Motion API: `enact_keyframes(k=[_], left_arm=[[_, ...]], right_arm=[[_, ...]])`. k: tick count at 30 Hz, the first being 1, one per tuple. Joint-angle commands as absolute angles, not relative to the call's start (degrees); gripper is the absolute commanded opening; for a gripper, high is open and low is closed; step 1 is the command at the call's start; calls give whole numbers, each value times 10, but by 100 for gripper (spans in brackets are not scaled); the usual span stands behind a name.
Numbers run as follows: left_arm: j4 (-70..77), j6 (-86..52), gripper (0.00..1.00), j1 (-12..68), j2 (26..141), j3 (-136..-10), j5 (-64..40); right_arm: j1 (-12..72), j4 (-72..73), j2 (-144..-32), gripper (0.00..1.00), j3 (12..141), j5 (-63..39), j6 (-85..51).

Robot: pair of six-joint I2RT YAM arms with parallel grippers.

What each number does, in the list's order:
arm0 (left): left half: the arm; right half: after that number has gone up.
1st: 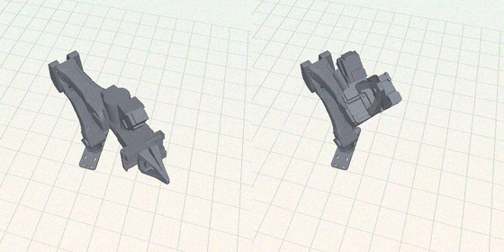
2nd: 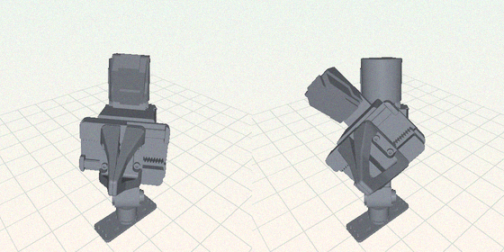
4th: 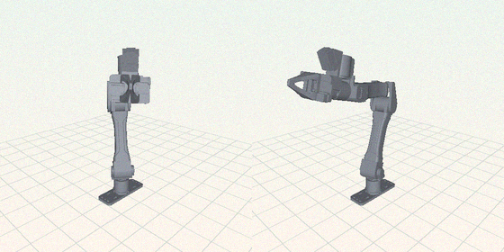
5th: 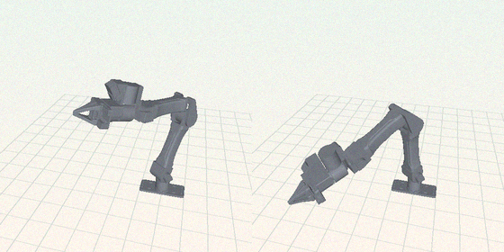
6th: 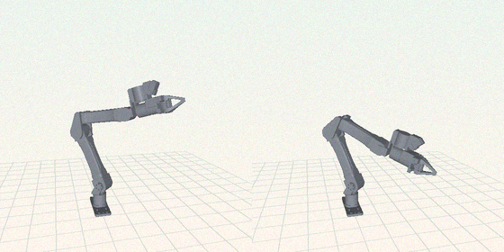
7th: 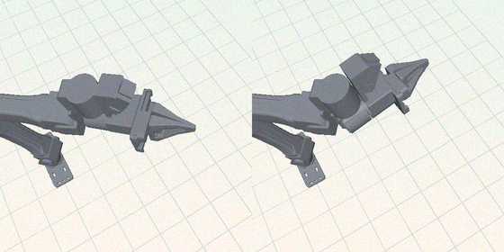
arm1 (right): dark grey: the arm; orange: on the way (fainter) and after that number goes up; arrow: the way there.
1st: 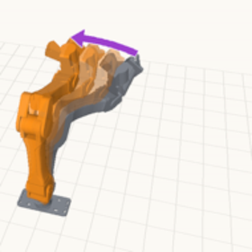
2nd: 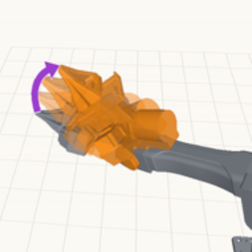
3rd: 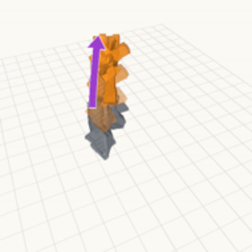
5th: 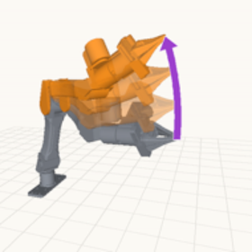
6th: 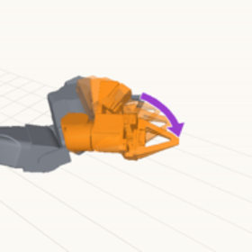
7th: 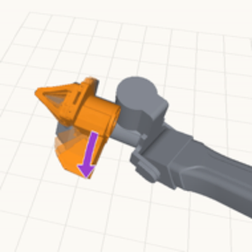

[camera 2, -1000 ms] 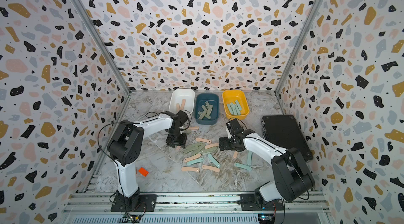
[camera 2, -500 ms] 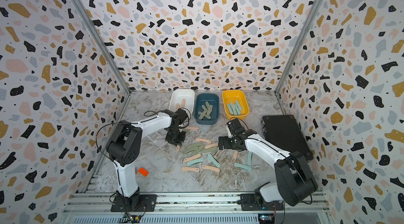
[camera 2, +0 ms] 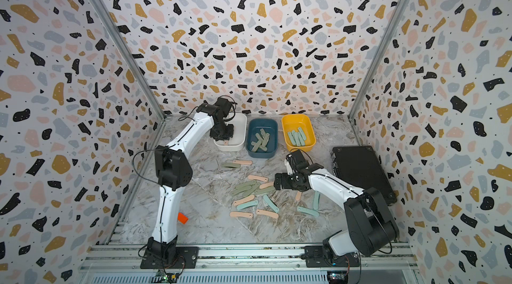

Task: Place the fruit knives into the storage box by color
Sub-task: Place the fruit knife in the storage box.

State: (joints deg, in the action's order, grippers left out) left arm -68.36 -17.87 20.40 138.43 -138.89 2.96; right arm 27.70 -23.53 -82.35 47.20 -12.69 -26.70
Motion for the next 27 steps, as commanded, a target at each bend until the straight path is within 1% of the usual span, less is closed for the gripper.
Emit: enact_keyframes(k=[1,3,5,7,9,12,13,16,18,20,22,25,27], left_arm=[[-765,-151,16,200,1454,-1501,60],[-745,-148,17,193,1473,-1512,57],[-704,-149,19,190,1475,-1488,51],[-671,-149,23,187,1477,-1471,44],[-657,-148,31,186,1484,-1471,34],[-656,-147,47,187,1485,-1479,23],[-663,-148,54,187,1480,-1480,21],[-671,-157,67,188,1428,-1446,10],[-673,-167,70,190,1366,-1388,-11],[-653,-170,73,202,1283,-1298,-21],[-617,-166,78,223,1187,-1177,-23],[-562,-136,84,262,1070,-1016,-64],[-544,-117,84,291,1025,-932,-95]], right_arm=[[279,-238,-821,100,490,-146,-271],[279,-240,-817,100,486,-145,-269],[279,-236,-811,100,483,-145,-268],[279,-232,-807,100,480,-149,-271],[280,-226,-802,100,475,-154,-275],[283,-220,-796,100,466,-157,-279],[284,-220,-794,100,464,-155,-279],[285,-219,-787,100,455,-148,-278],[285,-219,-781,100,449,-143,-275],[286,-222,-772,100,443,-134,-273],[287,-223,-759,100,431,-123,-270],[290,-219,-741,100,410,-114,-273],[293,-214,-736,100,400,-112,-279]])
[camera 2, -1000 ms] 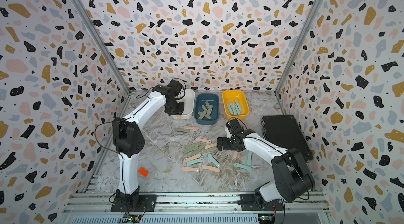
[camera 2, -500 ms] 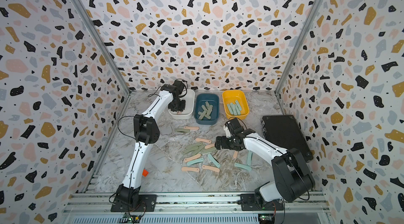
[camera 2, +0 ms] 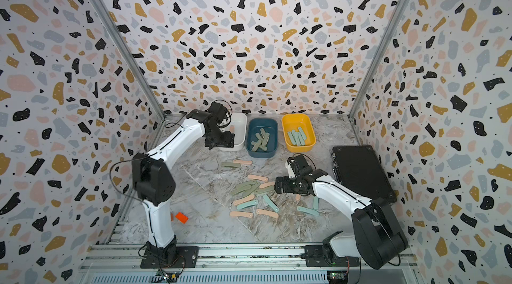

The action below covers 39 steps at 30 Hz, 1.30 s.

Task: Place the fruit knives into the storage box by color
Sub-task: Place the fruit knife in the storage box, then pick up the fruit knife from the center of the board.

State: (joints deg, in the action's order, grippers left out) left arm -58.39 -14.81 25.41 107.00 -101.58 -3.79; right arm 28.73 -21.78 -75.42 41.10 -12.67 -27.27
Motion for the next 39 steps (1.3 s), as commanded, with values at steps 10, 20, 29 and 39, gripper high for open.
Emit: enact_keyframes(k=[10,20,29,39], left_arm=[[-515,-89,84,349,1022,-753,-130],[-519,-80,84,370,1074,-735,-96],[-533,-80,60,372,1118,-769,-63],[-529,-87,44,372,1146,-784,-79]], right_arm=[[304,-200,-745,100,393,-119,-293],[304,-204,-749,100,397,-120,-291],[304,-202,-739,100,392,-114,-291],[304,-199,-740,100,391,-110,-289]])
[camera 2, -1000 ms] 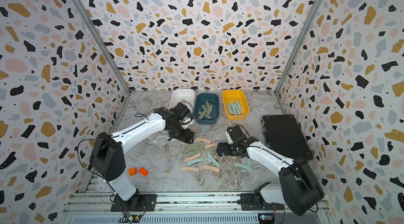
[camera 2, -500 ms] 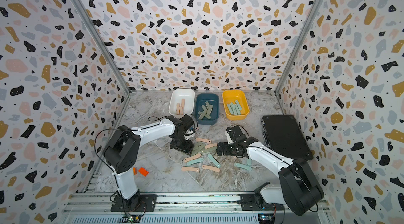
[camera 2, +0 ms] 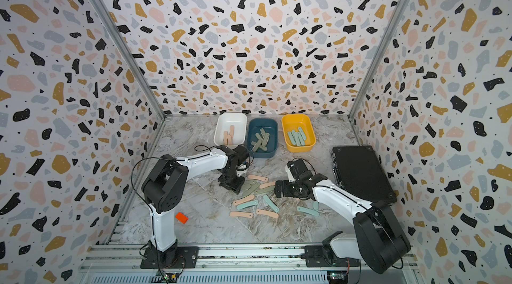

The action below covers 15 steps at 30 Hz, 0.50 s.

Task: Place the fruit knives into the storage box by color
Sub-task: Pick up the fruit knife from the center of the board.

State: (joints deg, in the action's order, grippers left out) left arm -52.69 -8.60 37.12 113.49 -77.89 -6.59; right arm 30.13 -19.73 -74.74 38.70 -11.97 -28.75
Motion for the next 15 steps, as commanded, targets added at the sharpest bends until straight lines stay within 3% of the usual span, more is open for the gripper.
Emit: enact_keyframes(k=[1,7,15], left_arm=[[-527,-87,42,373,1145,-784,-82],[-523,-90,28,374,1131,-770,-92],[-521,-99,24,378,1099,-745,-91]], right_arm=[[304,-198,-741,100,392,-110,-289],[304,-203,-741,100,395,-105,-287],[304,-209,-735,100,400,-102,-288]])
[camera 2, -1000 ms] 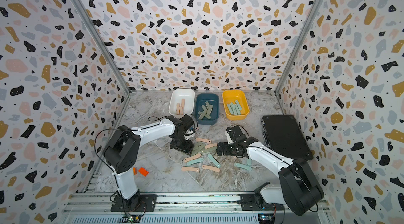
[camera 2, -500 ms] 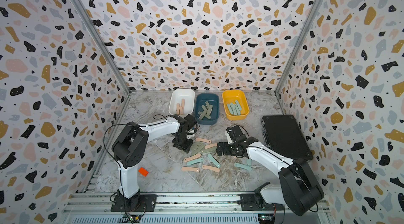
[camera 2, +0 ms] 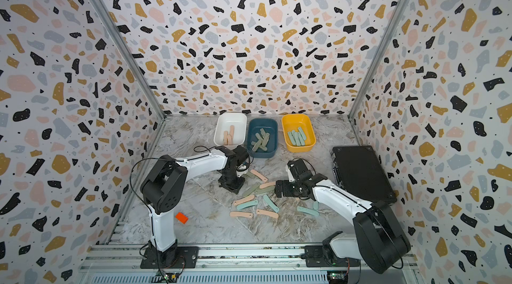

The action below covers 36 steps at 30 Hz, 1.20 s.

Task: Place the fruit knives into the storage box by color
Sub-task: Pick up the fruit knife from the center of the board.

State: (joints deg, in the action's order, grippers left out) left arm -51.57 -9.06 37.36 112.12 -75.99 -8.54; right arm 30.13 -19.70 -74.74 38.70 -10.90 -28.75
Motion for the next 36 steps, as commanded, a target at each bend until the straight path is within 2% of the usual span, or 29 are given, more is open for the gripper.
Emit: enact_keyframes(k=[1,3,6,10,18,29,36], left_arm=[[-518,-100,27,378,1099,-745,-89],[-521,-107,37,378,1112,-761,-75],[-526,-121,45,377,1143,-790,-51],[-534,-126,46,377,1181,-824,-51],[-526,-130,24,377,1184,-824,-60],[-550,-168,11,377,1097,-813,-45],[-570,-216,8,377,1088,-943,-38]], right_arm=[[304,-208,-735,100,400,-103,-288],[304,-206,-735,100,401,-104,-290],[304,-206,-735,100,402,-105,-290],[304,-212,-732,100,404,-104,-289],[304,-220,-719,100,402,-96,-287],[304,-240,-718,100,418,-76,-273],[304,-225,-733,100,430,-66,-278]])
